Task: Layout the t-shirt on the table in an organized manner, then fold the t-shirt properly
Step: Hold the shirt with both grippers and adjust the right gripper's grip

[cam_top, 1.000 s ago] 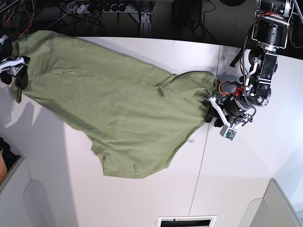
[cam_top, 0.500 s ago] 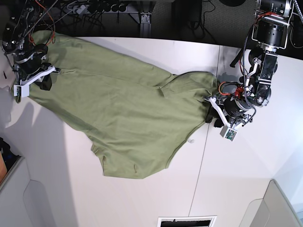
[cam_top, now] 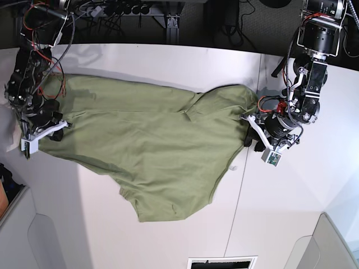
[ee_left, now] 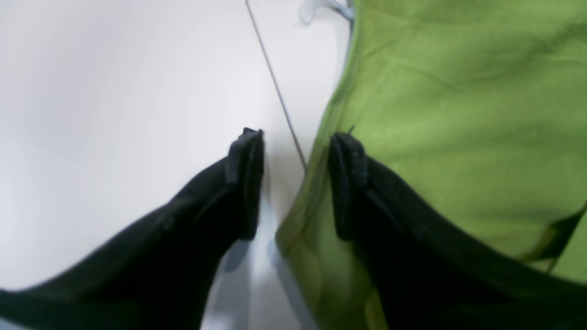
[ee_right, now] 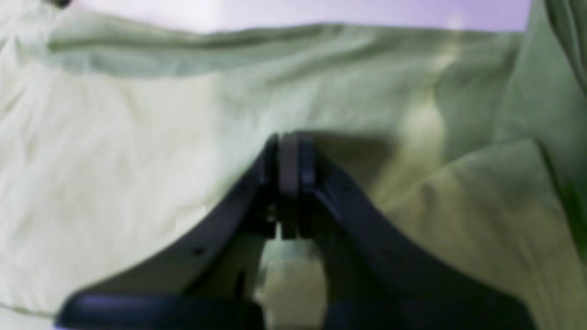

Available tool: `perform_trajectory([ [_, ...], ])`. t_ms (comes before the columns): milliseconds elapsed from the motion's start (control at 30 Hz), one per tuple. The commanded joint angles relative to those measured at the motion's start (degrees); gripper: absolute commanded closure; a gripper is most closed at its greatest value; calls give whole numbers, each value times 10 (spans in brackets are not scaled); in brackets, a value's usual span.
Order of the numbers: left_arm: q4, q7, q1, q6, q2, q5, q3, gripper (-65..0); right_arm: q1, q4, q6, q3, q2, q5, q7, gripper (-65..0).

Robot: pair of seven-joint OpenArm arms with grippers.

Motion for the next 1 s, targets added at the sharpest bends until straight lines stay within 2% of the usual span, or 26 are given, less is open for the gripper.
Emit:
perform_trajectory([
  [0, 4, 4, -8, 6, -6, 9, -2, -271, 30, -1, 2, -2, 7, 7, 11, 0],
  [200, 4, 16, -9, 4, -7, 15, -2, -271, 74, 20, 4, -5, 11, 12, -47, 0],
  [233, 4, 16, -9, -6, -7, 15, -2, -271, 71, 37, 4, -5, 14, 12, -61, 0],
  [333, 7, 16, -3, -33, -10, 15, -2, -271, 35, 103, 5, -5, 34, 12, -81, 0],
  [433, 10, 18, 8, -36, -15, 15, -2, -271, -31, 163, 4, -5, 61, 12, -83, 0],
  [467, 10, 17, 11, -36, -18, 14, -2, -272, -52, 172, 4, -5, 69, 14, -83, -20],
  [567, 10, 17, 12, -36, -19, 1, -2, -271, -97, 178, 12, -5, 85, 34, -82, -235],
  [633, 10, 16, 12, -38, -17, -14, -2, -271, -119, 178, 31, -5, 87, 49, -82, -295],
  [733, 10, 16, 12, -51, -9, -24, -2, -272, -143, 178, 52, -5, 87, 80, -79, -297],
  [967, 10, 18, 13, -50, -3, -23, -2, -272, -145, 176, 44, -5, 74, 66, -37, -296],
])
